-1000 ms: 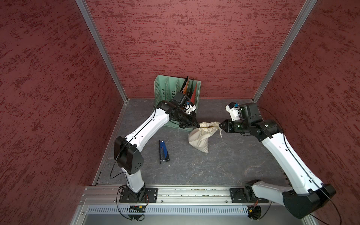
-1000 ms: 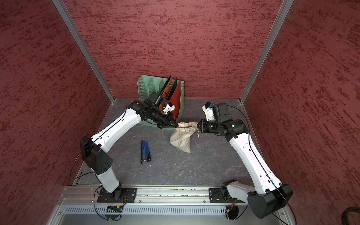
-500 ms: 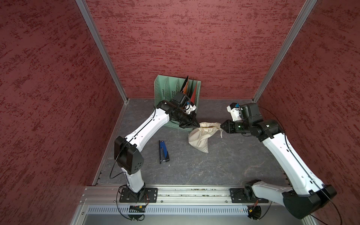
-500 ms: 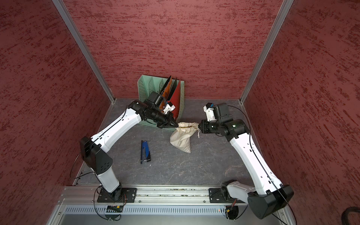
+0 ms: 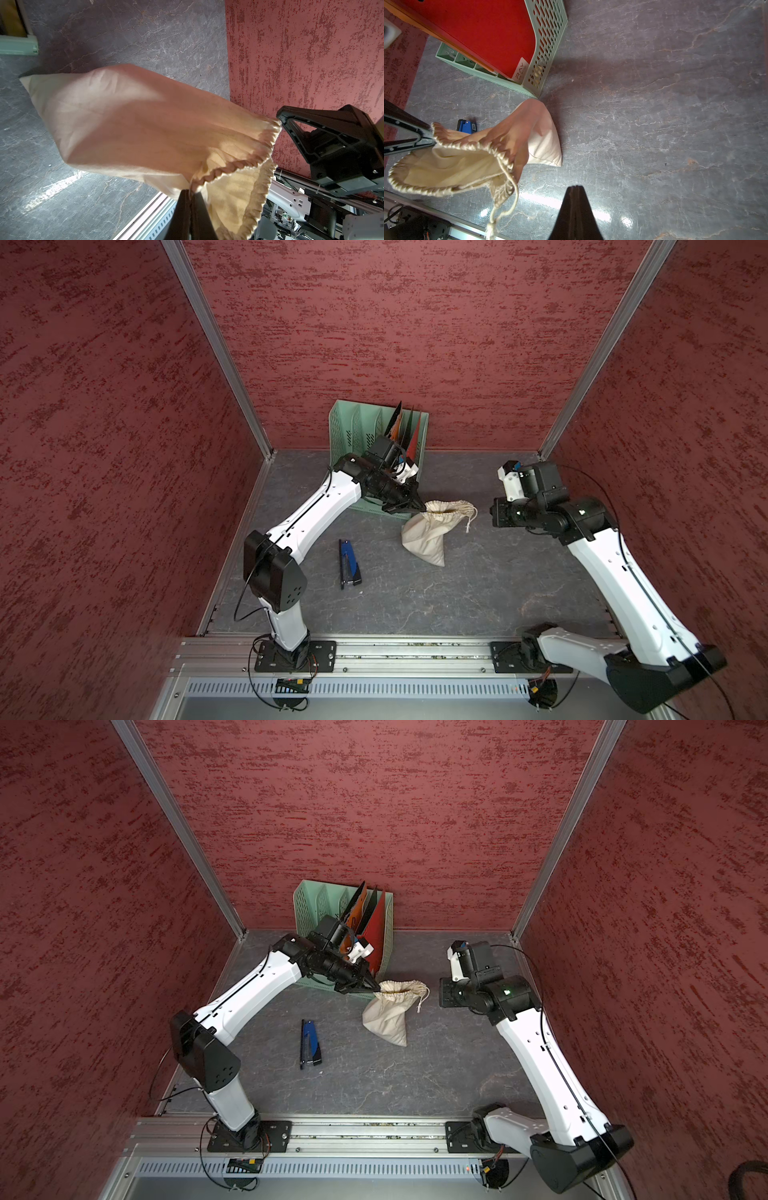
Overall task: Close the soil bag
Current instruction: Frap the soil bag at the center of the board.
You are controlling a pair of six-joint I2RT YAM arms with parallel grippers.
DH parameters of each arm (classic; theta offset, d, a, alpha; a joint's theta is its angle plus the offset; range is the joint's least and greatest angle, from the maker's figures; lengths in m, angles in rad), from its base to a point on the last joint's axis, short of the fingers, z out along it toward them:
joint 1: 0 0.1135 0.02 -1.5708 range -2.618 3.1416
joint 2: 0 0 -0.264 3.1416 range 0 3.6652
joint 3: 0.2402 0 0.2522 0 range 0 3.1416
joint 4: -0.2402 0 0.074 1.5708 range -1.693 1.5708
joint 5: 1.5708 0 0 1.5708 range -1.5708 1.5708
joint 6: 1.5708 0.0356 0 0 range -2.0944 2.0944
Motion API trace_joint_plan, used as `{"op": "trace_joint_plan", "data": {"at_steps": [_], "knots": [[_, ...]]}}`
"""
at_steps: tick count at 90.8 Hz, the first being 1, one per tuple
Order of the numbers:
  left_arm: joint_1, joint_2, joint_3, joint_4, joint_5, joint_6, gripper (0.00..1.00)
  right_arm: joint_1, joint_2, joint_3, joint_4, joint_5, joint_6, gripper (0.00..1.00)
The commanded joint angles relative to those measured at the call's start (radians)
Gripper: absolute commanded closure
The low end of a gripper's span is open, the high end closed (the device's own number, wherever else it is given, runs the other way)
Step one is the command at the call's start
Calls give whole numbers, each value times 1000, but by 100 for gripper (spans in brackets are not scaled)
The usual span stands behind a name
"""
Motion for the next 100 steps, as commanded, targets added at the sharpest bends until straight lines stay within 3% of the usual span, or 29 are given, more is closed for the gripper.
{"op": "trace_joint_plan", "data": {"at_steps": [1, 14, 46, 100], "knots": [[5, -2, 13, -1, 9, 19, 100, -6, -33, 61, 49, -94, 31, 75], [3, -9, 3, 3, 11, 17, 100, -11, 22, 117, 38, -263, 70, 66], [4, -25, -8, 3, 11, 17, 100, -121, 17, -16, 128, -519, 200, 67], [8, -34, -16, 0, 8, 17, 100, -152, 19, -73, 153, -579, 212, 78]]}}
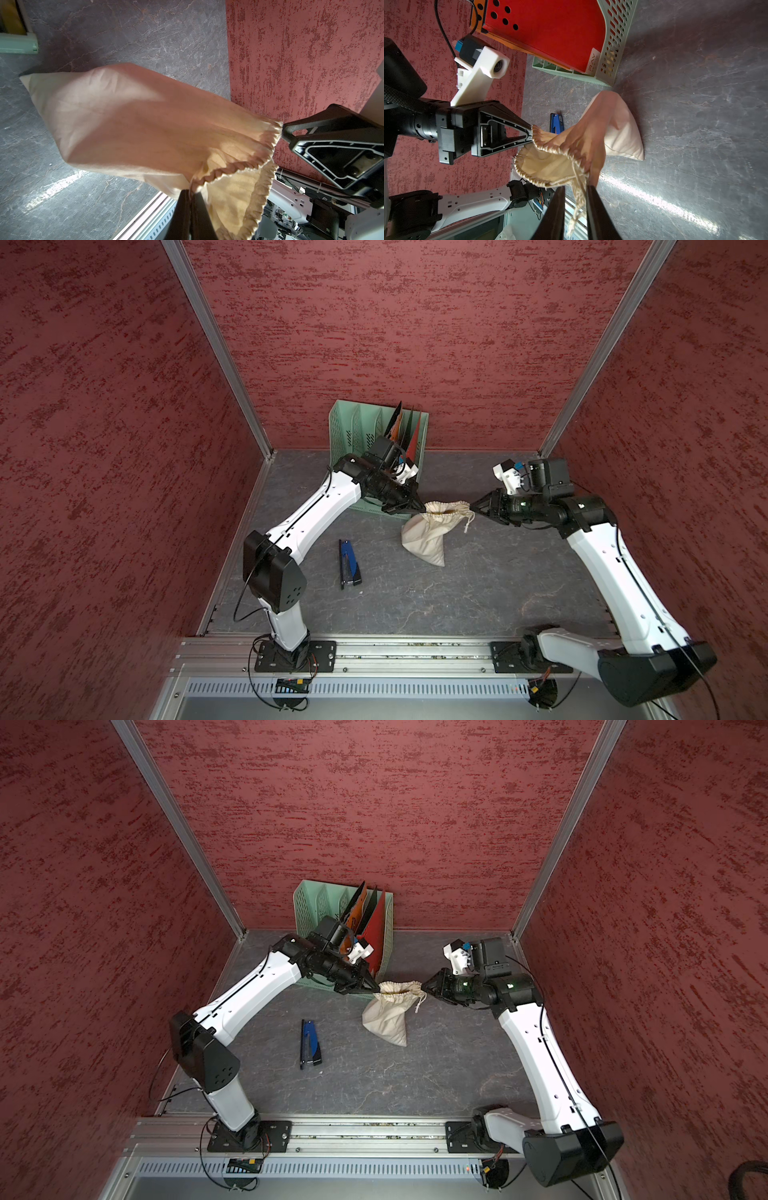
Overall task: Close the soil bag
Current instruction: Frap the soil bag at the center of the board.
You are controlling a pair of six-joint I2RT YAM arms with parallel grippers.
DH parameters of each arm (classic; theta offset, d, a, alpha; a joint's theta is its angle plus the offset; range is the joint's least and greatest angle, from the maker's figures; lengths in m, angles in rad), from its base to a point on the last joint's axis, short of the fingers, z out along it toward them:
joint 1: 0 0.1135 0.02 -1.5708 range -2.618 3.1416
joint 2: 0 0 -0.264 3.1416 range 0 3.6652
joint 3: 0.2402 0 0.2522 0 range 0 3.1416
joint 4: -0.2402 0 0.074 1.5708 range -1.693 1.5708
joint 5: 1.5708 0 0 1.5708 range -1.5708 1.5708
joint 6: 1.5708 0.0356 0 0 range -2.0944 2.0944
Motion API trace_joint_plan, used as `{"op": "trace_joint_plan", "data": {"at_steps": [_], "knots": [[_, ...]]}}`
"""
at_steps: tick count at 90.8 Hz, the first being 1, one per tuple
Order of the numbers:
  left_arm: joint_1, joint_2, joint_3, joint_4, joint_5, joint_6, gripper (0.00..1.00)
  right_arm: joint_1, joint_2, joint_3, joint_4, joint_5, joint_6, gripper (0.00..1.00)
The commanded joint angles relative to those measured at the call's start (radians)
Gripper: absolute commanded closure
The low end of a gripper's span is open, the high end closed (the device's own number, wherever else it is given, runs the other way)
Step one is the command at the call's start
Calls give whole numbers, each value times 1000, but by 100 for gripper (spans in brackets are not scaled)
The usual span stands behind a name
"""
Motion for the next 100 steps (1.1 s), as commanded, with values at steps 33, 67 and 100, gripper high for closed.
{"op": "trace_joint_plan", "data": {"at_steps": [33, 67, 100], "knots": [[9, -35, -5, -5, 7, 14, 100, -13, -10, 9, -35, 30, -47, 79], [10, -49, -31, 3, 4, 11, 100, -14, -30, 11, -66, 69, -59, 100], [14, -56, -28, -1, -3, 8, 100, -53, -77, 12, -133, 271, 6, 100]]}}
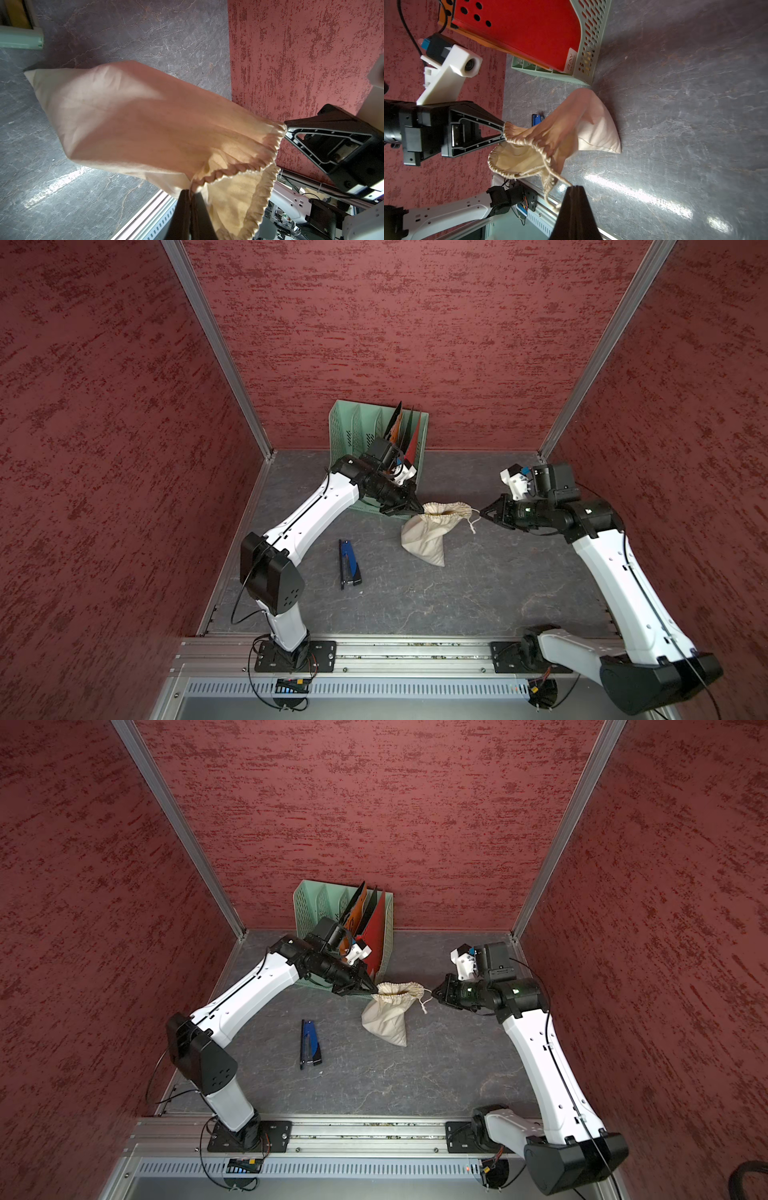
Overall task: Close the soil bag
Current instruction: Frap the soil bag at the center of the board.
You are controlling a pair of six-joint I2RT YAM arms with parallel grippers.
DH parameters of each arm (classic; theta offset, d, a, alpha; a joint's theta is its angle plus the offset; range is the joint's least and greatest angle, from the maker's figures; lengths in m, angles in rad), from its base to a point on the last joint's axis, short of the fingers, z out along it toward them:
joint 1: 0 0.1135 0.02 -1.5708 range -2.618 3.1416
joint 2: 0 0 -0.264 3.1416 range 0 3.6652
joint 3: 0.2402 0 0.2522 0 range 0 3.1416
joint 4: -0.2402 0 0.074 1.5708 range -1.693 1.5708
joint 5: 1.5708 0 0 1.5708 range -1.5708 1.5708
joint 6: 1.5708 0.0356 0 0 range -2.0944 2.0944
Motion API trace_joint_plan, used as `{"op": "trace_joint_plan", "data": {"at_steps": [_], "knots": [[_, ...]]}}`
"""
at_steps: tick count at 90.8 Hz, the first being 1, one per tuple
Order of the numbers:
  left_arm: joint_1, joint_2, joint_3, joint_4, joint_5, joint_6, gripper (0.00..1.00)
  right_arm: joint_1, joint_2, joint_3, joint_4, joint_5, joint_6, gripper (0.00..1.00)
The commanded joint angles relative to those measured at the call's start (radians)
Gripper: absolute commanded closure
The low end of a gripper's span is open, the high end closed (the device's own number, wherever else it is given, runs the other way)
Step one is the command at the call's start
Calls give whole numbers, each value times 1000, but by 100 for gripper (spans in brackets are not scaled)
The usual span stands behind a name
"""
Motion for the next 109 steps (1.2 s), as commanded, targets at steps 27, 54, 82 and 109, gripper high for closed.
{"op": "trace_joint_plan", "data": {"at_steps": [27, 54, 82, 109], "knots": [[5, -32, 23, -5, 5, 0, 100, -55, -107, -107, 89, -18, 121, 98], [0, -21, 37, -5, 12, 2, 100, -56, -30, 102, -15, -103, -101, 62], [-1, -21, 45, -16, 12, 8, 100, -60, 91, 108, 51, -313, -226, 54], [-3, -13, 65, -47, 12, 16, 100, -130, 100, 17, 108, -448, -333, 58]]}}
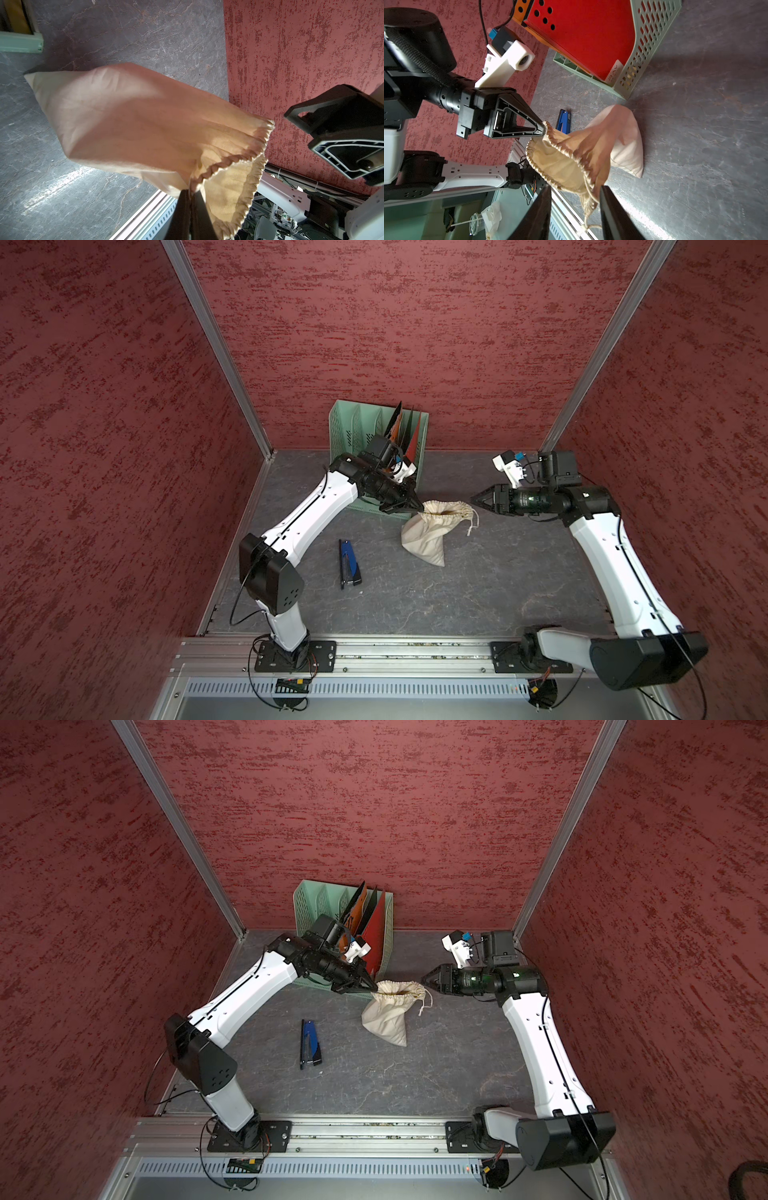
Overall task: Close the soil bag
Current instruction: Frap the soil bag at the center of the board.
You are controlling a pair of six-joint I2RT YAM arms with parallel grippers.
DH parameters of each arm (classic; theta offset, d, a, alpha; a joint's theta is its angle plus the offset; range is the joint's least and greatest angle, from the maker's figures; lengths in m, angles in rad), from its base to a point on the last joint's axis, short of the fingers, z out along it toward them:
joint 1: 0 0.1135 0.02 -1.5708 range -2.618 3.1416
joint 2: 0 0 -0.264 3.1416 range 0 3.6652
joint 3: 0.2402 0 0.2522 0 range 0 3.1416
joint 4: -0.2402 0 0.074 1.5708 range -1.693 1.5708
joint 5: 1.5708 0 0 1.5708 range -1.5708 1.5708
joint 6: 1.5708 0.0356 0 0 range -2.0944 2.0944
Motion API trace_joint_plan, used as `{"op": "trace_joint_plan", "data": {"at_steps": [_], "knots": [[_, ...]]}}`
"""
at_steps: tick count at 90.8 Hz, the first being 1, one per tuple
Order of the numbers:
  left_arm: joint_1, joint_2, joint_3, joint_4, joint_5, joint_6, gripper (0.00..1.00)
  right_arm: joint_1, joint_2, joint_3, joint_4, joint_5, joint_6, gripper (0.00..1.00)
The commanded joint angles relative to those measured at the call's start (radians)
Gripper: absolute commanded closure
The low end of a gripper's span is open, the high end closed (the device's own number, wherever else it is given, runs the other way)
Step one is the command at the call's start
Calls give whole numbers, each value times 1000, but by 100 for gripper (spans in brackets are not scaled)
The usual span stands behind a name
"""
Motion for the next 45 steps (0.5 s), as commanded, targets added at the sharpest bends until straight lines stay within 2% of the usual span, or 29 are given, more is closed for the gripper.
{"op": "trace_joint_plan", "data": {"at_steps": [1, 25, 45], "knots": [[-4, -10, 35, -26, 6, 17, 100, -35, -9, -37, 42, -102, -69, 58], [-2, -3, 51, -42, 1, 20, 100, -73, 0, -115, 81, -211, -78, 58], [-3, -2, 52, -36, -3, 14, 100, -73, 17, -120, 61, -228, -113, 59]]}}
